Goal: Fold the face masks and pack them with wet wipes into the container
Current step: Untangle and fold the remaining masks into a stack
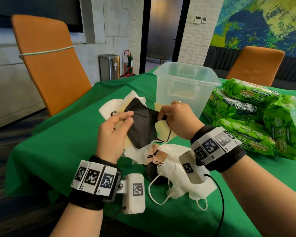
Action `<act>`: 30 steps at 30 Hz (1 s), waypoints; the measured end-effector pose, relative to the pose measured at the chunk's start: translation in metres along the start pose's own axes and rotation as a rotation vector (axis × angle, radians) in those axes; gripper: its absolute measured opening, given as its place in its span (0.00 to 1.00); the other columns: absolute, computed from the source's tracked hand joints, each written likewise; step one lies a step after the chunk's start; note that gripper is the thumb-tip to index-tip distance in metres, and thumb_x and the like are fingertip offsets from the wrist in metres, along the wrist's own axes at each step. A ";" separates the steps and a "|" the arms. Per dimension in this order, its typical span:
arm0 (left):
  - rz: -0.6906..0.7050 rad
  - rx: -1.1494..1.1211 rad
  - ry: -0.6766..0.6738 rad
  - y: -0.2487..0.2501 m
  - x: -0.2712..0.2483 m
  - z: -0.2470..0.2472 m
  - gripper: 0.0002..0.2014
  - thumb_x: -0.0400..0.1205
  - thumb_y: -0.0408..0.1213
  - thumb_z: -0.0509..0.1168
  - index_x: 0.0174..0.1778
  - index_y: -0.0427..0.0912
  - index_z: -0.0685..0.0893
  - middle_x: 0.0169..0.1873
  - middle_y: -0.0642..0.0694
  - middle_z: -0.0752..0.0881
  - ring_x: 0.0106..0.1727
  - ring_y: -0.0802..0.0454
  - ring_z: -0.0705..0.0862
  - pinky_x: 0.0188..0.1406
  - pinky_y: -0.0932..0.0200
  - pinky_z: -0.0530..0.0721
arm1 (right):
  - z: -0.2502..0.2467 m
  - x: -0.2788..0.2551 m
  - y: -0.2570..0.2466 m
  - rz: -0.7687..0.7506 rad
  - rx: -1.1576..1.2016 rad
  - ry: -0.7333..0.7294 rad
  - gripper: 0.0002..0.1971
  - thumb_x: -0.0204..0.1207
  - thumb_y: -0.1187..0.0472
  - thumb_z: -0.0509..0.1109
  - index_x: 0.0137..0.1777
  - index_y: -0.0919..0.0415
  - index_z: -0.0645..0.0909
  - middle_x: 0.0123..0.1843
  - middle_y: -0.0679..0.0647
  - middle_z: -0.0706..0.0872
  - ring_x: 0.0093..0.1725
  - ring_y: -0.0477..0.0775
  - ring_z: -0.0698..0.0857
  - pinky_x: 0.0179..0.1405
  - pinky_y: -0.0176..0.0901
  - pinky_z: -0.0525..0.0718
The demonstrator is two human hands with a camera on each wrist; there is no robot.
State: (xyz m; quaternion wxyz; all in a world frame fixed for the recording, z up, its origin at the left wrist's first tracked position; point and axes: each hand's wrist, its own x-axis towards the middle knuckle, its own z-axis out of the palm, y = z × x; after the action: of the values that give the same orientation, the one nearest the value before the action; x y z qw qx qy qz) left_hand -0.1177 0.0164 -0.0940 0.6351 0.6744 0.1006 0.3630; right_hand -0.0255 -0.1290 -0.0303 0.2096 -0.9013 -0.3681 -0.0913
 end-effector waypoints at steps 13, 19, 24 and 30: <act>-0.002 0.068 0.020 0.004 -0.005 0.010 0.03 0.78 0.44 0.67 0.41 0.56 0.87 0.44 0.48 0.89 0.43 0.55 0.84 0.49 0.56 0.82 | 0.012 -0.015 -0.022 -0.336 0.262 0.234 0.15 0.68 0.73 0.66 0.55 0.62 0.80 0.33 0.43 0.78 0.26 0.35 0.72 0.34 0.22 0.69; -0.017 0.023 -0.047 0.007 -0.009 0.007 0.06 0.77 0.38 0.70 0.36 0.55 0.88 0.37 0.54 0.89 0.43 0.54 0.85 0.52 0.52 0.83 | 0.017 -0.019 -0.021 -0.155 0.588 -0.087 0.18 0.73 0.65 0.69 0.61 0.52 0.71 0.39 0.47 0.86 0.35 0.50 0.84 0.45 0.43 0.82; 0.001 0.096 -0.071 0.003 -0.009 0.004 0.14 0.76 0.27 0.70 0.41 0.55 0.86 0.44 0.56 0.89 0.50 0.53 0.87 0.59 0.54 0.83 | 0.007 -0.011 -0.011 -0.087 0.284 0.092 0.18 0.72 0.66 0.71 0.62 0.56 0.79 0.50 0.51 0.77 0.46 0.51 0.74 0.49 0.38 0.73; 0.030 0.135 -0.071 0.002 -0.005 0.003 0.11 0.76 0.27 0.71 0.49 0.46 0.87 0.45 0.53 0.89 0.48 0.56 0.86 0.55 0.61 0.82 | 0.005 -0.006 -0.010 -0.016 0.244 -0.013 0.19 0.66 0.54 0.78 0.55 0.59 0.81 0.50 0.53 0.75 0.48 0.51 0.73 0.45 0.40 0.70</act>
State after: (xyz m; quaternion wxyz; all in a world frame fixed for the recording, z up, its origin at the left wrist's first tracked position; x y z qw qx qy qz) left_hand -0.1203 0.0103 -0.0938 0.5860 0.7295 0.0921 0.3405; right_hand -0.0373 -0.1242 -0.0334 0.3145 -0.8667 -0.3849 -0.0416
